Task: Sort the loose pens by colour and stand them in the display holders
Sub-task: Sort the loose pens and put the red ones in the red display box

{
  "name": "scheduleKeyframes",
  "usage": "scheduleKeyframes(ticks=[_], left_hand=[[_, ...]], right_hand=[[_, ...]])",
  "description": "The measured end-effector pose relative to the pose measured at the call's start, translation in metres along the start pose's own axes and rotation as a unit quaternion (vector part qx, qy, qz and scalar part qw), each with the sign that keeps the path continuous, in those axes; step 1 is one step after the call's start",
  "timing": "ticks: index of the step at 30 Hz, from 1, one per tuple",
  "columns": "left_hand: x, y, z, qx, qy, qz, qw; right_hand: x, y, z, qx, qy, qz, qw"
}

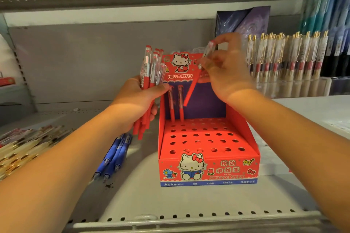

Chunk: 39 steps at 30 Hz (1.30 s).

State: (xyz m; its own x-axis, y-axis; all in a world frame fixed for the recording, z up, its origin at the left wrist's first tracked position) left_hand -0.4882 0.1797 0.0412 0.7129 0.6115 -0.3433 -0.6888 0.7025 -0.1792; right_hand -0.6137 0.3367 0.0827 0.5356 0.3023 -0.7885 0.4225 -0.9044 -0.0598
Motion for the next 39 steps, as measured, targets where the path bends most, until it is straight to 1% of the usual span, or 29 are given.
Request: scheduleKeyframes(ticks=[2, 4, 10, 13, 16, 19, 23, 27, 28, 29, 31, 33, 35, 39], left_hand=[[-0.002, -0.001, 0.0, 0.003, 0.005, 0.005, 1.0], [-0.002, -0.001, -0.001, -0.003, 0.013, 0.001, 1.0], [0.001, 0.002, 0.001, -0.026, 0.021, -0.012, 0.999], [0.001, 0.002, 0.001, -0.028, 0.024, -0.015, 0.999], [0.0, 0.003, 0.0, -0.026, 0.015, -0.026, 0.999], [0.0, 0.004, -0.001, -0.017, 0.008, -0.046, 0.999], [0.002, 0.004, 0.001, -0.017, 0.013, -0.055, 0.998], [0.004, 0.005, 0.003, -0.014, 0.02, -0.06, 0.998], [0.004, 0.005, 0.003, -0.015, 0.022, -0.062, 0.998], [0.004, 0.005, 0.003, -0.016, 0.023, -0.064, 0.998], [0.004, 0.005, 0.004, -0.016, 0.027, -0.068, 0.997], [0.004, 0.006, 0.005, -0.024, 0.034, -0.071, 0.997], [0.005, 0.007, 0.006, -0.032, 0.04, -0.075, 0.996], [0.006, 0.009, 0.006, -0.023, 0.041, -0.084, 0.995]], right_hand=[[0.003, 0.005, 0.006, 0.119, -0.022, -0.064, 0.991], [0.006, 0.008, 0.011, 0.157, -0.025, -0.101, 0.982], [0.008, 0.008, 0.022, 0.135, -0.009, -0.116, 0.984], [0.01, 0.008, 0.021, 0.137, -0.004, -0.111, 0.984], [0.012, 0.007, 0.024, 0.137, 0.023, -0.12, 0.983], [0.015, 0.008, 0.029, 0.166, 0.038, -0.142, 0.975], [0.013, 0.007, 0.03, 0.193, 0.042, -0.131, 0.972], [0.012, 0.007, 0.021, 0.256, 0.014, -0.126, 0.958], [0.012, 0.008, 0.017, 0.255, 0.006, -0.119, 0.96], [0.012, 0.01, 0.013, 0.227, 0.0, -0.109, 0.968], [0.013, 0.014, 0.005, 0.1, 0.012, -0.098, 0.99], [0.017, 0.02, -0.002, -0.006, 0.039, -0.121, 0.992], [0.022, 0.026, -0.005, -0.056, 0.056, -0.135, 0.988], [0.024, 0.027, -0.004, -0.095, 0.087, -0.111, 0.985]])
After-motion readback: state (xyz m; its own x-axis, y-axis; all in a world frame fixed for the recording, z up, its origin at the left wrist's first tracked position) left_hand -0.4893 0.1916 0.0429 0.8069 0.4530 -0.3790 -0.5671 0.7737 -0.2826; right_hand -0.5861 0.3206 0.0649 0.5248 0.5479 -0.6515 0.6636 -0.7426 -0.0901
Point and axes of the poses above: each hand's wrist, its own x-axis away from the middle knuckle, its own y-axis out of the palm, z = x × y, the point moved 3 cm from there along -x, towards the middle knuckle, and after that the axes turned 6 degrees about -y, right-handed, at the moved point
